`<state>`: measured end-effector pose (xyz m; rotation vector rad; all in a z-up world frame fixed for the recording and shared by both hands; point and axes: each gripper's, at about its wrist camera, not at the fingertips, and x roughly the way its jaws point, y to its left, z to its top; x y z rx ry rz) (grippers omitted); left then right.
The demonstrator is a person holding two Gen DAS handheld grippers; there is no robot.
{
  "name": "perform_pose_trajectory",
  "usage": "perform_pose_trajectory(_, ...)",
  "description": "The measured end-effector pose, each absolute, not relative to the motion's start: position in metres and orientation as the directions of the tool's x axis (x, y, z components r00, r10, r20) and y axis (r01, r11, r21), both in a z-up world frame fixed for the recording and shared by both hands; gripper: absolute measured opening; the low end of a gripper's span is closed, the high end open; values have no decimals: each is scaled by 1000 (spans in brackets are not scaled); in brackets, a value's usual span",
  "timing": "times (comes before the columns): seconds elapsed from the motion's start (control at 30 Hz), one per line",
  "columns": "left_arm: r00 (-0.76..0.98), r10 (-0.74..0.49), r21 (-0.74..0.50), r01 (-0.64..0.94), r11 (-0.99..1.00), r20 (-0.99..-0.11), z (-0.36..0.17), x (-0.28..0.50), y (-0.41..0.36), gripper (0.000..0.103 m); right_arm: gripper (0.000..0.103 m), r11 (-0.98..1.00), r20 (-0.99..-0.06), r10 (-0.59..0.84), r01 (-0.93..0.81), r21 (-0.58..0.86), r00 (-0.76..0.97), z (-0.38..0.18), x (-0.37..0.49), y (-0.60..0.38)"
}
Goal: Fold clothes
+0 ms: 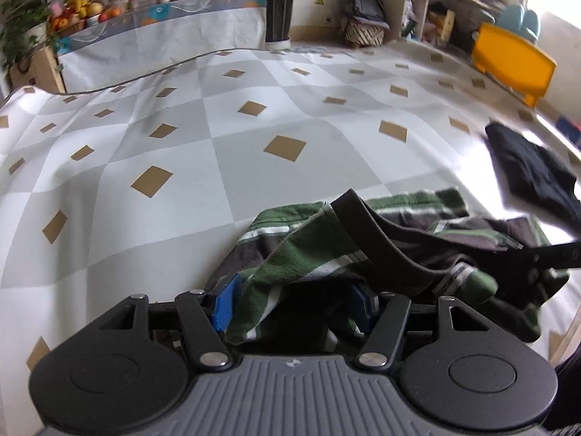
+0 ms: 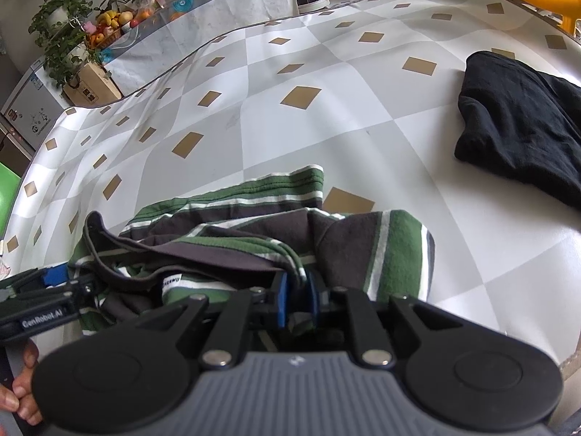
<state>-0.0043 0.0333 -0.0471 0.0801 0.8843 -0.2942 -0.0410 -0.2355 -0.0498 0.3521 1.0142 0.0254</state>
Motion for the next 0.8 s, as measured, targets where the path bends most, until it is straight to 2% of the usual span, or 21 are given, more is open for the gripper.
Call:
perform_pose_trajectory(0.2, 576, -272, -110, 300, 947, -771, -47, -5, 34, 60, 13, 943, -828, 194, 134, 306, 526, -52, -39, -234)
perform_pose_trajectory(0.3, 563, -292, -119, 323, 939, -773, -45, -8, 28, 56, 13, 940, -827, 203, 131, 315, 524, -53, -38, -233)
perform_pose_trajectory(0.4, 535, -293, -140, 308, 941, -793, -46, -9, 25, 40, 13, 943, -825, 206, 119, 311, 526, -54, -38, -231)
perform_pose_trajectory(0.5, 530, -279, -168, 248, 954, -801, -48, -13, 28, 32, 10, 948, -817, 213, 90, 306, 536, -52, -38, -227)
perform_pose_trajectory(0.57, 534, -262, -159, 232, 960, -803, -47, -17, 27, 20, 9, 949, -811, 220, 72, 305, 542, -50, -39, -225)
perform_pose_trajectory(0.6, 539, -248, -141, 232, 962, -805, -46, -19, 25, 11, 8, 949, -808, 223, 66, 307, 546, -49, -39, -224)
perform_pose_trajectory(0.7, 562, -230, -109, 240, 965, -795, -38, -27, 20, 6, 7, 941, -787, 244, 57, 334, 567, -43, -41, -225)
perform_pose_trajectory(0.8, 591, -233, -109, 238, 965, -772, -24, -36, 16, 6, 7, 928, -758, 269, 51, 369, 595, -34, -45, -229)
